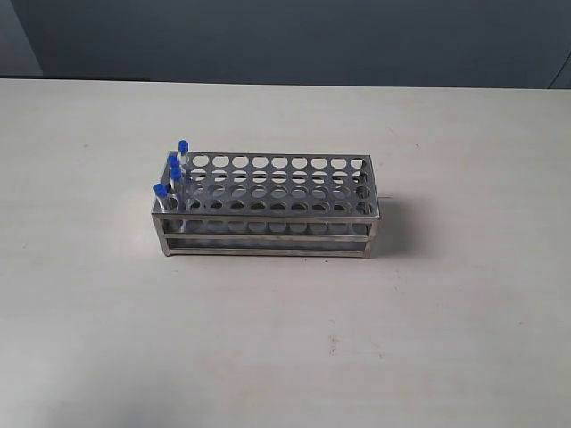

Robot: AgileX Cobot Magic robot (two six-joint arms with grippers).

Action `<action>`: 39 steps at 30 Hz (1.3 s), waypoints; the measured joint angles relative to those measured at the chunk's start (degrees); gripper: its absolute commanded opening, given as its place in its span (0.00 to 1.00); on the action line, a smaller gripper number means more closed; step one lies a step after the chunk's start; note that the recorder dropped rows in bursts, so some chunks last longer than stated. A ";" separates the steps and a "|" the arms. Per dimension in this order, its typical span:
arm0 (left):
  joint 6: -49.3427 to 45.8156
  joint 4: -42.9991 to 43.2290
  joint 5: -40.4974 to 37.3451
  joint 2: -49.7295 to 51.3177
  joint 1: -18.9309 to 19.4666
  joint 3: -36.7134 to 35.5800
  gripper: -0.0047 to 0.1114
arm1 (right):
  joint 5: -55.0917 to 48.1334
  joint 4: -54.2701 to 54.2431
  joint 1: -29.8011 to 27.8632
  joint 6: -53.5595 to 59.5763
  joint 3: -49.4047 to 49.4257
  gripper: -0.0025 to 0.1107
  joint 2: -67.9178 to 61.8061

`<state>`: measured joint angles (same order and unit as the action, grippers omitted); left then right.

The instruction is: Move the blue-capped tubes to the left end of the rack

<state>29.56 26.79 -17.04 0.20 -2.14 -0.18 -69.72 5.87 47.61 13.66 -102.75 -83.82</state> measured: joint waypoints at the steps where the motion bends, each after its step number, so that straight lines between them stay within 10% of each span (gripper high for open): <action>1: 0.00 0.00 0.00 0.00 0.00 0.00 0.05 | -0.06 2.13 0.00 -1.88 2.69 0.02 2.18; 20: 0.00 0.00 0.00 0.00 0.00 0.00 0.05 | 10.51 14.79 -1.50 -22.89 32.21 0.02 35.08; 29: 0.00 0.00 0.00 0.00 0.00 0.00 0.05 | 39.85 5.24 -28.92 -23.12 70.35 0.02 58.88; 39: 0.00 0.00 0.00 0.00 0.00 0.00 0.05 | 51.25 3.63 -44.90 -23.12 94.95 0.02 78.86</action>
<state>29.56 26.79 -17.04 0.20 -2.14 -0.18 -18.47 9.50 2.71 -9.46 -7.80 -4.96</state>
